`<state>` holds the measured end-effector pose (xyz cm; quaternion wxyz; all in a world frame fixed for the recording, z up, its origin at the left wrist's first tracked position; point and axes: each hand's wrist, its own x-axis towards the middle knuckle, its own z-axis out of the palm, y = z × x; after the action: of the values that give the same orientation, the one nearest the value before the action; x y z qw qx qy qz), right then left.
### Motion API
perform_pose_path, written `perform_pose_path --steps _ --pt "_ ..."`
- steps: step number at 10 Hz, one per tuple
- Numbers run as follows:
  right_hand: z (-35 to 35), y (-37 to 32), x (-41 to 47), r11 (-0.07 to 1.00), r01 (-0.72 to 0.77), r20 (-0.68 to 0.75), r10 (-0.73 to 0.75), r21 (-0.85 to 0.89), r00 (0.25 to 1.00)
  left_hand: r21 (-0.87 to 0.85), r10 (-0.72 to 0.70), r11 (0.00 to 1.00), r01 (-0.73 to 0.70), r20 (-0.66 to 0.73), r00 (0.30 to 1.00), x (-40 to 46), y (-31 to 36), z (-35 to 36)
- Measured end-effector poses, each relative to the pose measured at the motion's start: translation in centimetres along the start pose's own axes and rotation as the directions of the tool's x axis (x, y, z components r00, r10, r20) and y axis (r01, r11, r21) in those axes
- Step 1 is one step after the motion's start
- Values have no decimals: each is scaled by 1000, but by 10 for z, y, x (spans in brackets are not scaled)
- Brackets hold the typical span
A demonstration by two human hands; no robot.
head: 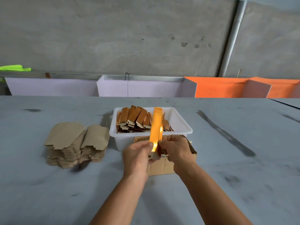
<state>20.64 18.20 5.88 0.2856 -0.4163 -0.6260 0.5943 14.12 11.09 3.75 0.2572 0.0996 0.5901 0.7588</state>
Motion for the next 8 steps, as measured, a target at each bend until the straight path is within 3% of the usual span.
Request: perform_pose_path --steps 2,4,5,6,7,8 --pt "20 -16 53 998 50 -77 -52 -34 996 182 195 966 -183 -51 979 40 11 11" --pt "18 -18 122 997 -25 -238 9 -66 971 372 352 878 -301 -76 933 74 1 6" --pt "15 -24 144 988 -90 -252 55 -128 966 400 392 853 -335 -68 917 87 -1 4" --pt "14 -30 156 994 -38 -159 21 -101 987 361 383 871 -334 -74 921 98 4 5" --pt "19 -30 162 973 -38 -132 8 -228 991 341 346 891 -300 -79 935 107 10 5" --pt "28 -28 162 882 -47 -169 -37 -470 985 294 315 912 -286 -57 947 108 10 4"
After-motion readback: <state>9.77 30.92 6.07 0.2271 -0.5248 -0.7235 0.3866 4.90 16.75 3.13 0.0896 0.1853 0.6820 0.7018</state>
